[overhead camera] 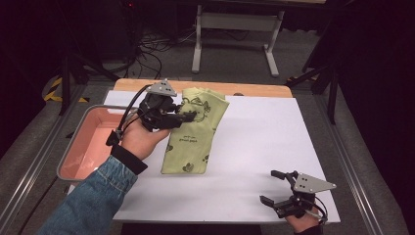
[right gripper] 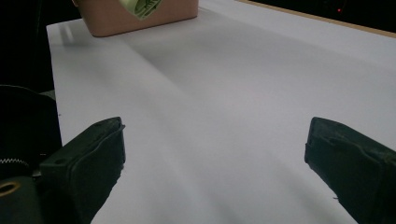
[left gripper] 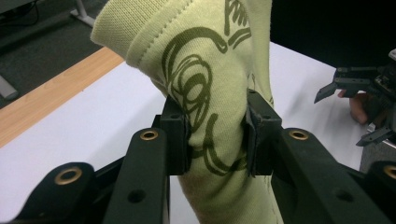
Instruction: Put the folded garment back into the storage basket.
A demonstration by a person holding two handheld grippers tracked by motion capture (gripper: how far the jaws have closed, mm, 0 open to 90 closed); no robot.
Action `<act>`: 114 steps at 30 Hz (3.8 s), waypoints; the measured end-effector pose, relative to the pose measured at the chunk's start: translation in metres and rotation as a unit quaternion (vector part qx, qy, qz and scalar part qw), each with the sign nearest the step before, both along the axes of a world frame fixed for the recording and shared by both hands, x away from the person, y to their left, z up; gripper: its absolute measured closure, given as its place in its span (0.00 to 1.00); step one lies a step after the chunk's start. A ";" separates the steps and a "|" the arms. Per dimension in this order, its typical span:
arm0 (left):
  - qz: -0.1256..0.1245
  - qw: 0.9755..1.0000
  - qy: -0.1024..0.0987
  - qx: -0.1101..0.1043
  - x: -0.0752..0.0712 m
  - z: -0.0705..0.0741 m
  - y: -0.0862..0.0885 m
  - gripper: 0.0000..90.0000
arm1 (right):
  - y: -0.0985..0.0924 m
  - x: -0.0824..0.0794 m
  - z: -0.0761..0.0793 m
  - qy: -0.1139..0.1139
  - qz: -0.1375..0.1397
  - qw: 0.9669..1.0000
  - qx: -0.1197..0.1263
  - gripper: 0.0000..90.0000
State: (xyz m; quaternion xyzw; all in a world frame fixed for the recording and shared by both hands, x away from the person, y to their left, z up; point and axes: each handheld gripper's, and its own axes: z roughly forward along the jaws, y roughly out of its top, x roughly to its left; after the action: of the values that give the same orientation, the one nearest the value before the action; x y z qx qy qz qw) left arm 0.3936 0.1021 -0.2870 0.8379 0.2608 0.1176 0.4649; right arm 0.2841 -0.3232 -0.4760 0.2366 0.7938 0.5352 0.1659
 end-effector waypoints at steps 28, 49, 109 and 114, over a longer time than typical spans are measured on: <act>0.016 0.997 -0.053 -0.044 -0.019 0.004 0.061 0.75 | 0.002 0.001 -0.001 0.003 0.003 1.000 -0.003 0.06; 0.048 0.994 -0.074 -0.066 -0.032 0.008 0.114 0.74 | 0.002 0.001 -0.001 0.004 0.005 1.000 -0.004 0.06; 0.118 0.990 -0.056 -0.045 -0.025 -0.025 0.223 0.74 | 0.007 0.002 -0.003 0.007 0.008 1.000 -0.011 0.07; 0.131 0.988 -0.064 -0.041 -0.024 -0.027 0.229 0.74 | 0.008 0.002 -0.003 0.007 0.011 1.000 -0.012 0.06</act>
State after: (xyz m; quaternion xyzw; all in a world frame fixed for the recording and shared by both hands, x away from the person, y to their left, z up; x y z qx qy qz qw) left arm 0.3694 0.3315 -0.3135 0.7675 0.3425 0.2198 0.4954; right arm 0.2864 -0.3156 -0.4788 0.2299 0.8036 0.5258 0.1576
